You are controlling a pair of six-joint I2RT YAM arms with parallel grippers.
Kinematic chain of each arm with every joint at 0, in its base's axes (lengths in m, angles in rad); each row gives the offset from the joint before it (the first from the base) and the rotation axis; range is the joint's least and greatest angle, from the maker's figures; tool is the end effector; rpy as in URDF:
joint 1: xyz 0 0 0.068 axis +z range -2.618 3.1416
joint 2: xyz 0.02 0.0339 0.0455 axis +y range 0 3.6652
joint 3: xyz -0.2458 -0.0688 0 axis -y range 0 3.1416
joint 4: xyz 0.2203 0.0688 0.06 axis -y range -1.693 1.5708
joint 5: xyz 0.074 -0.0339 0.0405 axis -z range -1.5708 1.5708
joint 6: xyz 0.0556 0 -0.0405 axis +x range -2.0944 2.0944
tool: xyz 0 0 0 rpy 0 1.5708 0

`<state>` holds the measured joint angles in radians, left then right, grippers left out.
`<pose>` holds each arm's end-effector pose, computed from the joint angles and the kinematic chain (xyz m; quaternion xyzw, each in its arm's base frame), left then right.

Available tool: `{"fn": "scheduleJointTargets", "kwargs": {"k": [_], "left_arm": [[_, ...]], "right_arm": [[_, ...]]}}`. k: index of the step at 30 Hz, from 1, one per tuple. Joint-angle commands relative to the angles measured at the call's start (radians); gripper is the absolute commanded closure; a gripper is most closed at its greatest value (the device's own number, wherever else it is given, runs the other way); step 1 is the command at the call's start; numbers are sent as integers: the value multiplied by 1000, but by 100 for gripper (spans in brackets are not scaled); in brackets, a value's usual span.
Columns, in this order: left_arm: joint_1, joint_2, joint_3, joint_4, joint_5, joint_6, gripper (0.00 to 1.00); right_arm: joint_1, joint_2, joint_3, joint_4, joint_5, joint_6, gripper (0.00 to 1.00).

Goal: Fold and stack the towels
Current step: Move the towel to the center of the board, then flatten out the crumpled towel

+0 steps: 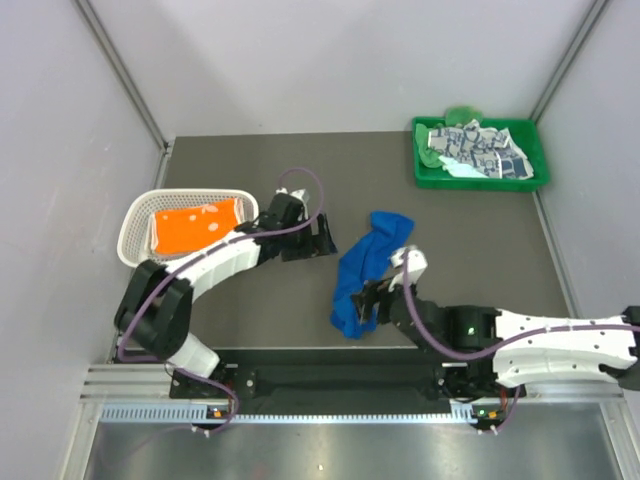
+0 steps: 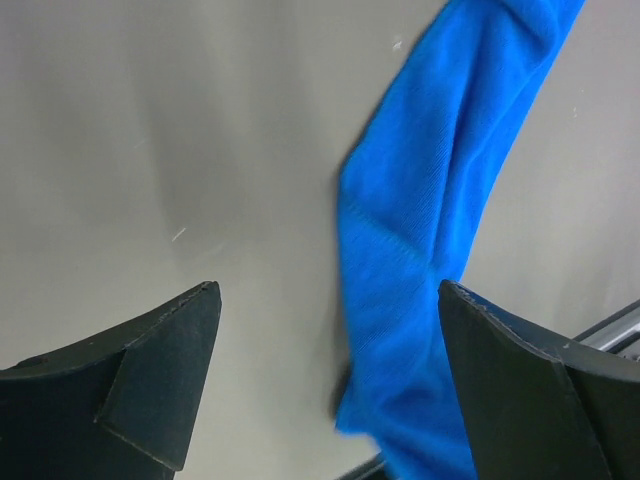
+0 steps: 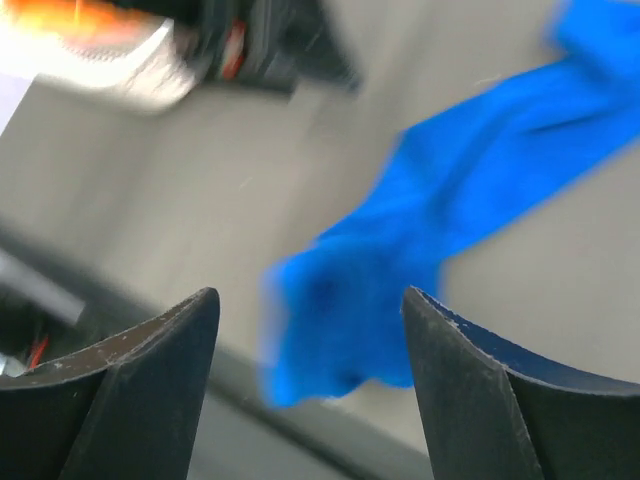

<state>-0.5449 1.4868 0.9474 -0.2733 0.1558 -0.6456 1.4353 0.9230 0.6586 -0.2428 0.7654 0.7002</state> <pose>0.2588 -0.1670 0.2031 -0.0179 0.9265 -0.2667 0.2649 0.0651 0.1927 0.2544 -0.1106 0.8142 0.2570 0.5088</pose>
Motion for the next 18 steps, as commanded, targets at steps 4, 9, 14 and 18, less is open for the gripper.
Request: {"fn": "scheduleJointTargets", "kwargs": {"k": [4, 9, 14, 18], "left_arm": [[-49, 225, 197, 177, -15, 6, 10], [-53, 433, 384, 266, 45, 14, 17], [-55, 610, 571, 266, 120, -11, 20], [-53, 678, 619, 307, 169, -60, 23]], "right_arm": [[-389, -174, 55, -151, 71, -29, 33], [-679, -167, 52, -119, -138, -126, 43], [-884, -139, 10, -43, -340, -163, 48], [-941, -107, -14, 5, -405, -163, 49]]}}
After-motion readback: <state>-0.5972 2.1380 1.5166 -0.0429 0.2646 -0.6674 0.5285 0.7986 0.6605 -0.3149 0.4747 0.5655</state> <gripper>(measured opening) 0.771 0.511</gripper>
